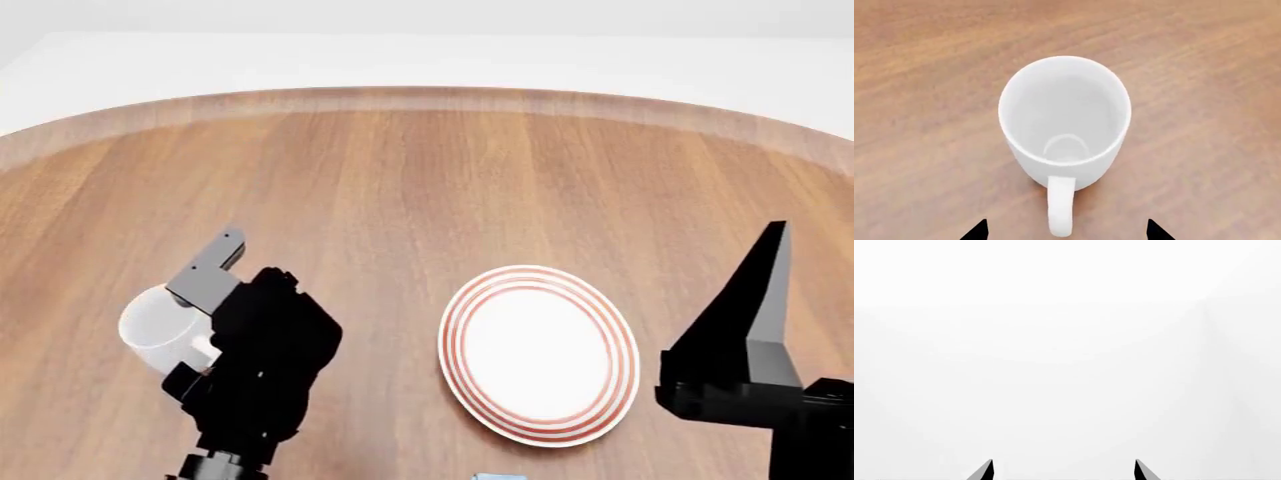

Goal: Pick up the white mug and put it on the plate, and put the chocolate pudding to the right of the plate.

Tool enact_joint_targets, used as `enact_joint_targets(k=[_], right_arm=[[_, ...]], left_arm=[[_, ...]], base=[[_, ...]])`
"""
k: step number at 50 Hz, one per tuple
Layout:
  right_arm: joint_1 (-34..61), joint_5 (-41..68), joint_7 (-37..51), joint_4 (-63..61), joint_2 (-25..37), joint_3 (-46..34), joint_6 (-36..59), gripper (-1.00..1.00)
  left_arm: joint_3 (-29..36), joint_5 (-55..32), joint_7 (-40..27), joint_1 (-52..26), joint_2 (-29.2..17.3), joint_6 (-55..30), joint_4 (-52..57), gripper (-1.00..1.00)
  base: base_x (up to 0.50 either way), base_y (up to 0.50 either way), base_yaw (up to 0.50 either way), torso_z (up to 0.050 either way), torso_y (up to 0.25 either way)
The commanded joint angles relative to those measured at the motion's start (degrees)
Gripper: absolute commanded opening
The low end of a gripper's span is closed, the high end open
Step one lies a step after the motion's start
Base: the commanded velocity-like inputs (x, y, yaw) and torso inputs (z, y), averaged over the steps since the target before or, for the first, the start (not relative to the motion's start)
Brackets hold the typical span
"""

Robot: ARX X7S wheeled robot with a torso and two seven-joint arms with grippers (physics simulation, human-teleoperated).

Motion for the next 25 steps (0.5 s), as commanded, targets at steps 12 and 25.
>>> enact_joint_targets(k=[12,25], right_arm=[[-0.2,-1.1,-1.1,-0.1,-0.6,0.7,0.1,1.00],[0.0,-1.1,-0.9,0.2,-0.3,0.4,0.1,1.00]], left_arm=[[0.1,0.2,3.8,-0.6,0.2,3.3,-5.0,1.00],[1.1,0.2,5.4,-1.4,-0.2,4.3,-7.8,1.00]], base=[[0.00,0.00,0.00,0.000,0.000],[0.00,0.00,0.00,0.000,0.000]])
